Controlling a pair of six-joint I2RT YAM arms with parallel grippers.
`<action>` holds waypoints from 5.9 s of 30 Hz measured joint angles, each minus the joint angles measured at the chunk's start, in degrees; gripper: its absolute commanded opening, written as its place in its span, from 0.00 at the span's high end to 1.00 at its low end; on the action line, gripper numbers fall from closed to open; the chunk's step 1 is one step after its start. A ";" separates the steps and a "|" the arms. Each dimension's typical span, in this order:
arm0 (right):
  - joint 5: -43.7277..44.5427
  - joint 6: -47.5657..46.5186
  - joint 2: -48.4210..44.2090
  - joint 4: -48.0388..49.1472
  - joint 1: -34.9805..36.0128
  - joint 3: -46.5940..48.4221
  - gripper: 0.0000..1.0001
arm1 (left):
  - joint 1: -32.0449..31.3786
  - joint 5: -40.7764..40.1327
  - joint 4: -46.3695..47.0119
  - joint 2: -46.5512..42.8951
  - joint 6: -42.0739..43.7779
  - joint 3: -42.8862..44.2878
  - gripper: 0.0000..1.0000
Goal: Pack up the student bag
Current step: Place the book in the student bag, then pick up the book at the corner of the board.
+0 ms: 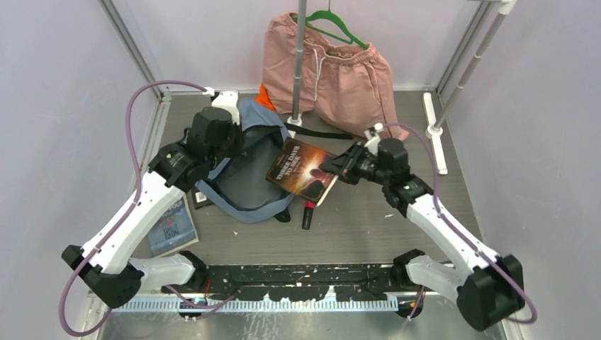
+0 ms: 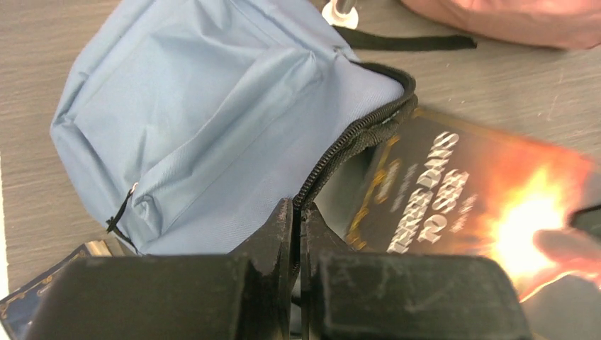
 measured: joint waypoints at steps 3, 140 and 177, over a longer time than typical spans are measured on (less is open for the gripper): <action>1.79 1.40 5.57 5.27 6.36 0.15 0.99 | 0.13 0.20 0.96 -0.57 -0.70 0.00 1.00; 42.45 -20.46 16.02 -5.11 22.84 7.17 0.00 | 46.18 -7.58 -11.85 31.74 -21.07 -19.50 0.51; 41.13 -21.51 20.81 -6.34 22.84 9.81 0.02 | 46.58 7.17 -16.74 -7.65 -6.01 -17.59 1.00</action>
